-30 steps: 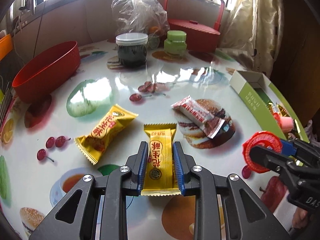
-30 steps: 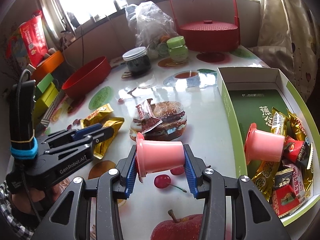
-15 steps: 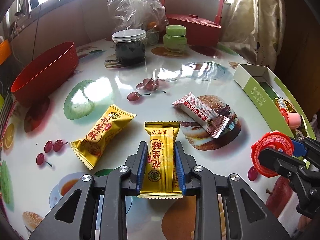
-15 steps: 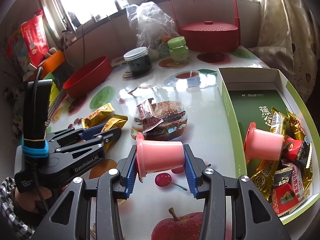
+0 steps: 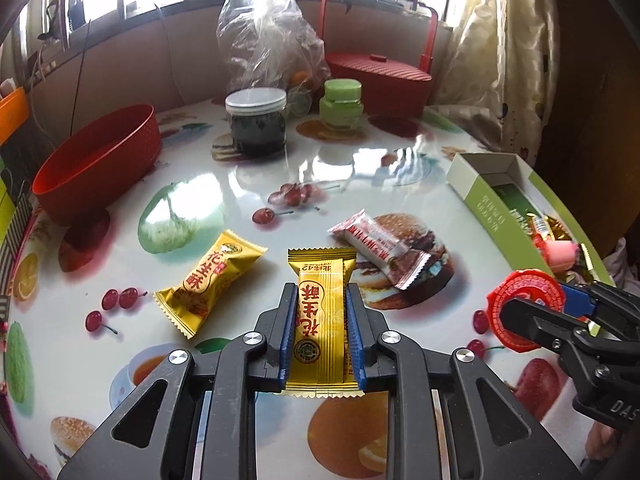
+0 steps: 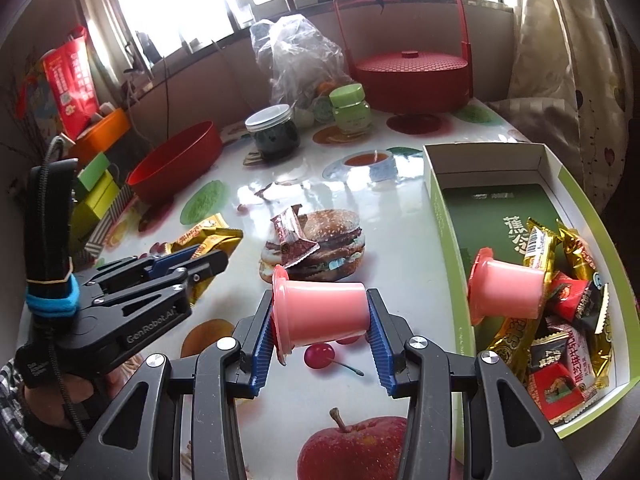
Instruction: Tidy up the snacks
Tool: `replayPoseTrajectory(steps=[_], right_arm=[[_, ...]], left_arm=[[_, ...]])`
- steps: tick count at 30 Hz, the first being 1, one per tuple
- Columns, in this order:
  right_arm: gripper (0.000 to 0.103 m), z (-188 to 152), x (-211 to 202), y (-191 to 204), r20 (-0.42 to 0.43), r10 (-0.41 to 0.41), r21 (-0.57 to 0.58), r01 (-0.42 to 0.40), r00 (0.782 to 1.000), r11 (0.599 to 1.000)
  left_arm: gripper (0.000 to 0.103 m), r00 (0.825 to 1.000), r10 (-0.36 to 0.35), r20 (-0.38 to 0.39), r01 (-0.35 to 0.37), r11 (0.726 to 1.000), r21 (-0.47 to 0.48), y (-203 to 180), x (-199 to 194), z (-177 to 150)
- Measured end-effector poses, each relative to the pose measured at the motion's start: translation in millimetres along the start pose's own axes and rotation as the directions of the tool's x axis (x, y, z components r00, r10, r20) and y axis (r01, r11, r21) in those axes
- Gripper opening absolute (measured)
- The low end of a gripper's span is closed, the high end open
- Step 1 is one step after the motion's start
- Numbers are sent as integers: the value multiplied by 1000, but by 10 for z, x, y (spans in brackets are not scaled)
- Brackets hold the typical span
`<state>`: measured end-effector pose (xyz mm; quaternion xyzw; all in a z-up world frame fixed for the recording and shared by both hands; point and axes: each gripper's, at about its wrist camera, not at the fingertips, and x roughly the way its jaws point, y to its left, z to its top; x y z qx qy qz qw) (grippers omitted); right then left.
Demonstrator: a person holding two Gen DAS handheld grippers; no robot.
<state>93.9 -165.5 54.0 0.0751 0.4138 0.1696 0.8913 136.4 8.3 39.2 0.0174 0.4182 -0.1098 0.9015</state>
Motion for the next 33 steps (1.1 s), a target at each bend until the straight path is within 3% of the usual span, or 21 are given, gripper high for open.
replayPoseTrajectory(steps=[19, 33], right_arm=[[42, -42, -281, -235, 46, -44, 48, 42, 998, 998], [42, -97, -630, -644, 94, -138, 125, 126, 986, 984]], left_arm=[[24, 997, -62, 54, 60, 997, 39, -303, -247, 89], [24, 987, -151, 48, 146, 984, 102, -776, -216, 179]])
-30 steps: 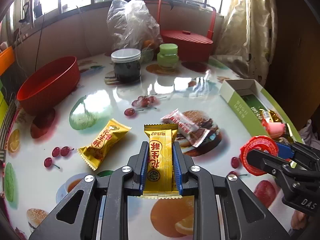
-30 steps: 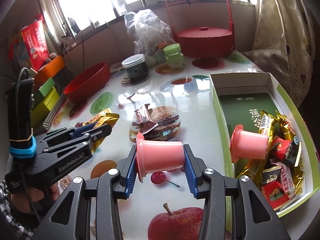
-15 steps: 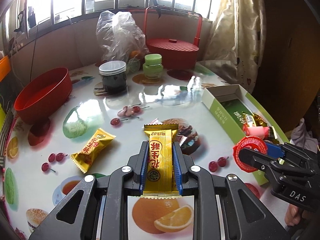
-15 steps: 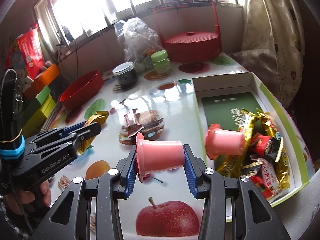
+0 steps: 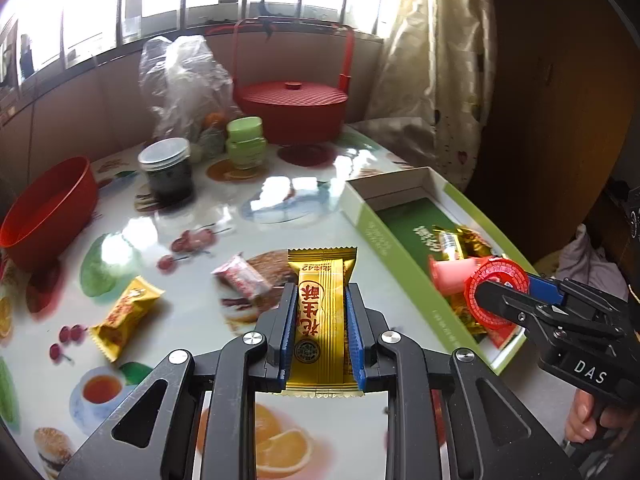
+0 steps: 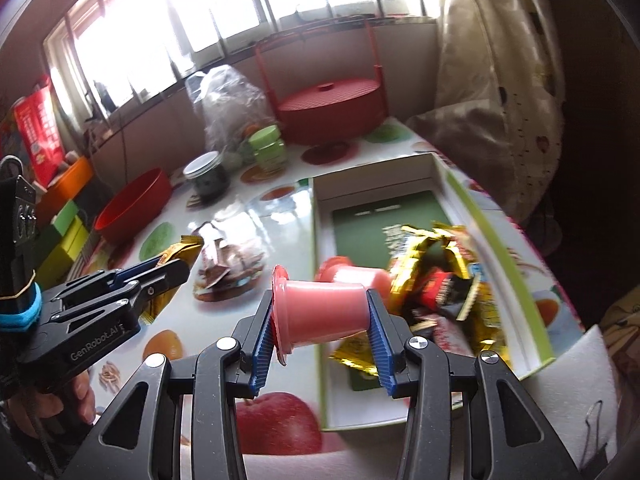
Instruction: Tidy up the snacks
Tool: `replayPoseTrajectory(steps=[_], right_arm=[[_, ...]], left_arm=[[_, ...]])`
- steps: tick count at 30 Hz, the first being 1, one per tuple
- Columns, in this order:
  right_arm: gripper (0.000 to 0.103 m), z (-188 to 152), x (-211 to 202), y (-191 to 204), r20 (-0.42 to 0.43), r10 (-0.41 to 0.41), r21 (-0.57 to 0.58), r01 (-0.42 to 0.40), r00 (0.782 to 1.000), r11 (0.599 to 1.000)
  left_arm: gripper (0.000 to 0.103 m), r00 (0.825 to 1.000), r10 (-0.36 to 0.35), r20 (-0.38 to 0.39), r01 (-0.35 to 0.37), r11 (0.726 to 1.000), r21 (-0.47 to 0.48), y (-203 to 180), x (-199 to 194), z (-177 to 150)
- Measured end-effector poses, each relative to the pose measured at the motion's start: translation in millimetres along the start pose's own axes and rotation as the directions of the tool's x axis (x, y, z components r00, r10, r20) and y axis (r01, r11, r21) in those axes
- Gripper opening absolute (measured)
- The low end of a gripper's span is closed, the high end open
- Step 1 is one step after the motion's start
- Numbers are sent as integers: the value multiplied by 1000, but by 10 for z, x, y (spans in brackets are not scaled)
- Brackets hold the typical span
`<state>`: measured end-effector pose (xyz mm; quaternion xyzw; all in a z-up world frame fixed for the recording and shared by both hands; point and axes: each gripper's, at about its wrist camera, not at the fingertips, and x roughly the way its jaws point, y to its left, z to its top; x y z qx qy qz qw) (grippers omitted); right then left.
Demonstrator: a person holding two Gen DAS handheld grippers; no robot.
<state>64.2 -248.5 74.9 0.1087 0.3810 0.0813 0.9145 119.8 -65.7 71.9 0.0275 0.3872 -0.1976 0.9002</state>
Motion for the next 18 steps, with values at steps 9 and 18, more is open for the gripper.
replayPoseTrajectory(steps=[9, 18], right_arm=[[42, -25, -121, -284, 15, -45, 45, 44, 999, 998], [42, -52, -190, -558, 19, -103, 87, 101, 994, 991]], left_arm=[[24, 998, -56, -8, 56, 998, 35, -307, 82, 82], [24, 994, -109, -25, 110, 993, 48, -528, 198, 157]])
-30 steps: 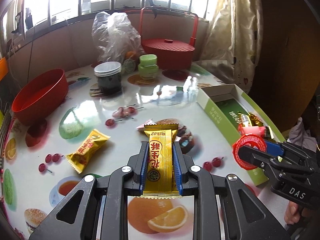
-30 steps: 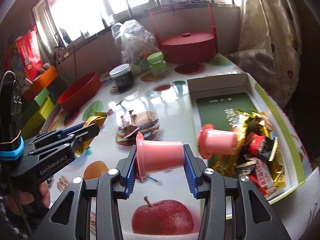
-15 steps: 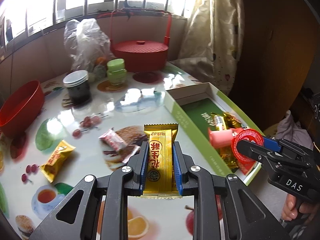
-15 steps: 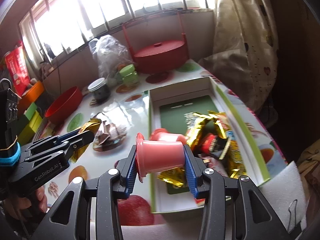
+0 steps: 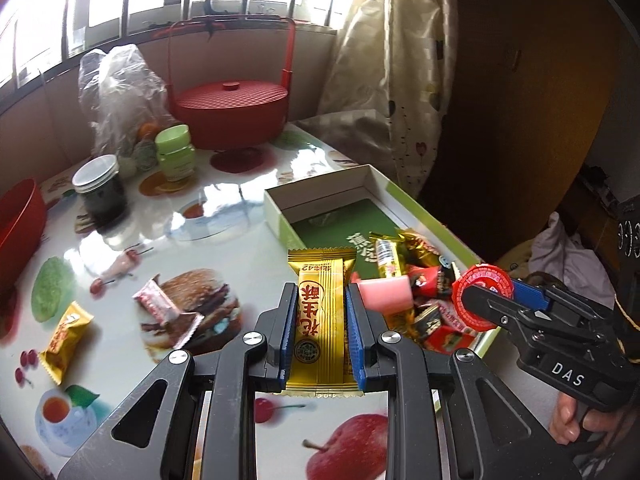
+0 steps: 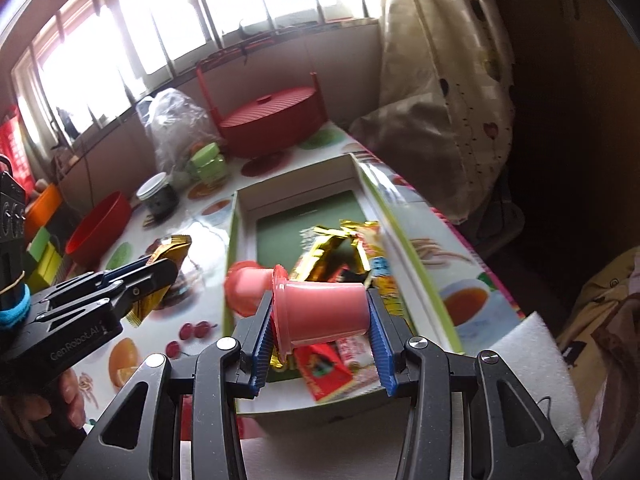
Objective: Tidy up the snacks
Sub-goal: 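Lower both tools over the green box and open them to drop the packet and cup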
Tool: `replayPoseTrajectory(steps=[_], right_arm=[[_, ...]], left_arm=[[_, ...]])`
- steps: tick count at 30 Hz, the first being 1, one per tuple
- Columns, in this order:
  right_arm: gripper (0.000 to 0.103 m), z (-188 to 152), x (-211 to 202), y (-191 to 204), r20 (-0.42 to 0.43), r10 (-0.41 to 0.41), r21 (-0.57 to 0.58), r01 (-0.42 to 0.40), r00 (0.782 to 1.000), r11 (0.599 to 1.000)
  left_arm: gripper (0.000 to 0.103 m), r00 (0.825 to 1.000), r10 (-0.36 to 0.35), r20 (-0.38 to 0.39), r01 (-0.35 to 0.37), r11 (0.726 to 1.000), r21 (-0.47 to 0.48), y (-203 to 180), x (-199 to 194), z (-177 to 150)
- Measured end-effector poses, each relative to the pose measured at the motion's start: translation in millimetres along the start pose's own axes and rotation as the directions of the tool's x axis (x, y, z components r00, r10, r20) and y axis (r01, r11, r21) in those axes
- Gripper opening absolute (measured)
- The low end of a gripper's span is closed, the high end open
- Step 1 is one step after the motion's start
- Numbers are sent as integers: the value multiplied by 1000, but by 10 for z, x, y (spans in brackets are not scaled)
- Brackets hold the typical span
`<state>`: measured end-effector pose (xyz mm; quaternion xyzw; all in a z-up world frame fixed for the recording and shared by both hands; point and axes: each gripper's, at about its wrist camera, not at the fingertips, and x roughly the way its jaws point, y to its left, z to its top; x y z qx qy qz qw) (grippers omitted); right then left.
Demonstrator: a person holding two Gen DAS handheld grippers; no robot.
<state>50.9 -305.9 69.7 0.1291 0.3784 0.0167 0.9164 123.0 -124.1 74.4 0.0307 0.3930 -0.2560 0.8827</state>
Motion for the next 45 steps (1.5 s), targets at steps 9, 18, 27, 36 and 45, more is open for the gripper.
replayPoseTrajectory(steps=[9, 18, 27, 36, 45], right_arm=[[42, -50, 52, -142, -7, -71, -15, 71, 997, 997], [42, -75, 174, -207, -22, -116, -41, 115, 993, 993], [42, -59, 269, -165, -14, -120, -64, 119, 993, 991], [42, -51, 317, -147, -7, -123, -74, 122, 992, 990], [42, -36, 380, -137, 2, -132, -91, 132, 991, 987]], left_arm=[[24, 999, -31, -29, 32, 999, 8, -160, 135, 0], [24, 998, -35, -56, 36, 999, 13, -252, 277, -18], [24, 998, -30, -62, 31, 999, 17, -321, 395, 8], [24, 998, -8, -55, 9, 1000, 25, -370, 522, 87], [24, 999, 9, -43, -9, 1000, 12, -383, 655, 196]])
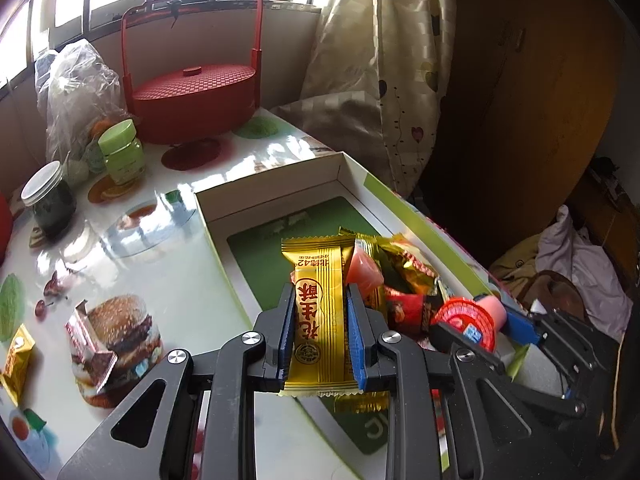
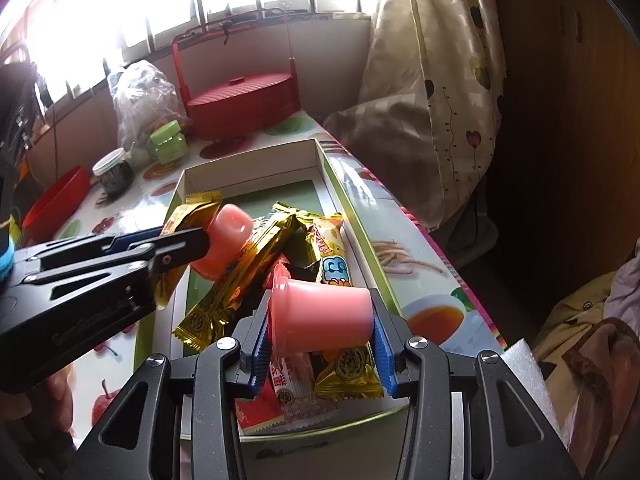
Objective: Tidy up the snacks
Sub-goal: 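Lower both tools over the green box and open them to drop the packet and cup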
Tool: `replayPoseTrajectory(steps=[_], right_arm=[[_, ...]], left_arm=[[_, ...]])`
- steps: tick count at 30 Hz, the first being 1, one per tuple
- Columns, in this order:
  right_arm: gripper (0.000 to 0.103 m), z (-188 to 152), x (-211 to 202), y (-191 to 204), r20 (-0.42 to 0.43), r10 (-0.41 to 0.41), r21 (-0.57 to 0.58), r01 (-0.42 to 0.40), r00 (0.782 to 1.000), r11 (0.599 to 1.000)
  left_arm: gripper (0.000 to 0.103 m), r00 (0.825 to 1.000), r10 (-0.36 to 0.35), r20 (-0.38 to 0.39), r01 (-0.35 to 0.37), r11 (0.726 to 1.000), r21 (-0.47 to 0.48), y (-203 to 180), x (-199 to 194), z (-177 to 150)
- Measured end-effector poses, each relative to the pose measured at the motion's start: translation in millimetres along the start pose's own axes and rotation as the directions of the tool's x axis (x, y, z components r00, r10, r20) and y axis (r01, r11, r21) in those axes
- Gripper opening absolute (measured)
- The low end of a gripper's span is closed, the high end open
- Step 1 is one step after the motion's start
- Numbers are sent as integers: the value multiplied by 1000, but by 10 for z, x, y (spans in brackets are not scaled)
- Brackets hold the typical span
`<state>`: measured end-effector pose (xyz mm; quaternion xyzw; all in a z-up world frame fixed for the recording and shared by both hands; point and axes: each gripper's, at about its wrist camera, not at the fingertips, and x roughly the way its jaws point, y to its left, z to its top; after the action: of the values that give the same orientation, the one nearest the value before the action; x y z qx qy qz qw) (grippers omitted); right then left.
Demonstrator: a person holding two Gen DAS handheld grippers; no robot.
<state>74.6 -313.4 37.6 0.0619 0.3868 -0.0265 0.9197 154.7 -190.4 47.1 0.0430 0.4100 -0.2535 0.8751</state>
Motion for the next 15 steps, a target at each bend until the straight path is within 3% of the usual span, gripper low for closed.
replayPoseTrajectory(steps=[5, 12, 15], right_arm=[[42, 5, 18, -12, 1, 10, 7, -10, 1000, 1000], [47, -9, 1, -21, 5, 22, 6, -22, 1000, 1000], [49, -19, -17, -7, 10, 21, 3, -21, 1000, 1000]], left_arm=[[26, 1000, 1, -6, -1, 1000, 0, -4, 6, -15], [43, 999, -26, -28, 26, 999, -23, -3, 17, -94], [43, 999, -37, -32, 37, 999, -23, -10, 5, -97]])
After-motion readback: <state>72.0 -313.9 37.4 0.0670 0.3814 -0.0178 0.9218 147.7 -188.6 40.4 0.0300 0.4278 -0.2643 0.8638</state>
